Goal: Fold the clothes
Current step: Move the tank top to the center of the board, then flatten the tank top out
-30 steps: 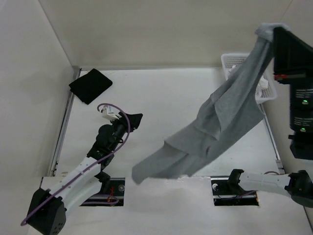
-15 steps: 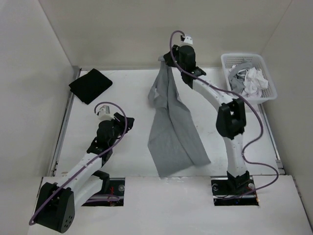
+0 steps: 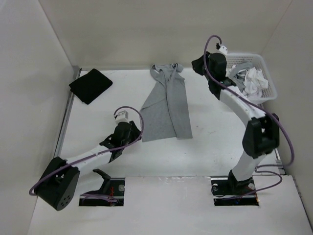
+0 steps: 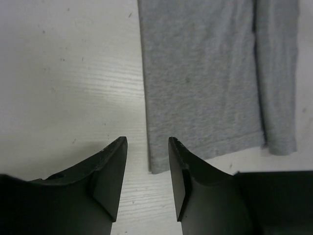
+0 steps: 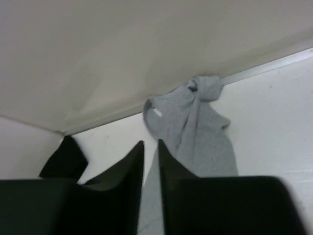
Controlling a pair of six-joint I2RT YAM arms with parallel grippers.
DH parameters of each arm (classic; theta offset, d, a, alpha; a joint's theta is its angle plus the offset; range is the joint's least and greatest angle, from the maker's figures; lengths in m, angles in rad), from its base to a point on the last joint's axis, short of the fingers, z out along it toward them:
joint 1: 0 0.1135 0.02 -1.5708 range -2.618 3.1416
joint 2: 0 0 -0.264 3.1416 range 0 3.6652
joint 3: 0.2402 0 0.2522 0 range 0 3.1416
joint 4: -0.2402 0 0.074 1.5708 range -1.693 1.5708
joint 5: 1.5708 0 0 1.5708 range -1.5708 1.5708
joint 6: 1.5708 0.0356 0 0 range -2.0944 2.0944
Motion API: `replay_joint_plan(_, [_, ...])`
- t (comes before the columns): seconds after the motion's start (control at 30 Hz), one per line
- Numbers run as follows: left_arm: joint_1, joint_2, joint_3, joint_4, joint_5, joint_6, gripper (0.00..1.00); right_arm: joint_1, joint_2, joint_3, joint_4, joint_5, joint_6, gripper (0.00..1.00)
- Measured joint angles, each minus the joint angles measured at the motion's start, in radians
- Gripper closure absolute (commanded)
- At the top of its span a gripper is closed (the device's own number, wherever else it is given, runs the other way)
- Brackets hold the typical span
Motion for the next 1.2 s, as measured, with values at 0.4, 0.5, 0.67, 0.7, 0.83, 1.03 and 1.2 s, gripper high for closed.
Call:
replay_joint_plan(0.4, [-0.088,0.238,0.114,-0.045,-0.039,-0.026,0.68,0.253,-0.483,-0.809,0.169,0.015,0.037,0.82])
replay_joint_plan(0.5, [-0.095,0.239,0.116,-0.057,-0.053,-0.041,0.69,0.26,-0.552,-0.903,0.169,0.042,0.042,0.77])
replay_joint_plan(0.67, [-0.133,0.23,0.123,-0.099,-0.099,-0.065,0.69,0.26,-0.636,-0.975,0.201,0.079,0.049,0.75])
replay_joint_plan(0.7, [-0.143,0.23,0.125,-0.105,-0.11,-0.071,0.69,0.26,-0.647,-0.988,0.21,0.081,0.051,0.74])
replay_joint_plan(0.83, [-0.175,0.253,0.146,-0.118,-0.123,-0.094,0.73,0.26,-0.675,-1.038,0.227,0.087,0.058,0.73])
replay_joint_plan(1.03, [-0.185,0.263,0.151,-0.122,-0.133,-0.13,0.78,0.26,-0.686,-1.07,0.243,0.088,0.062,0.63])
replay_joint_plan(1.2, [-0.185,0.261,0.151,-0.132,-0.136,-0.149,0.75,0.26,-0.698,-1.111,0.242,0.116,0.068,0.59])
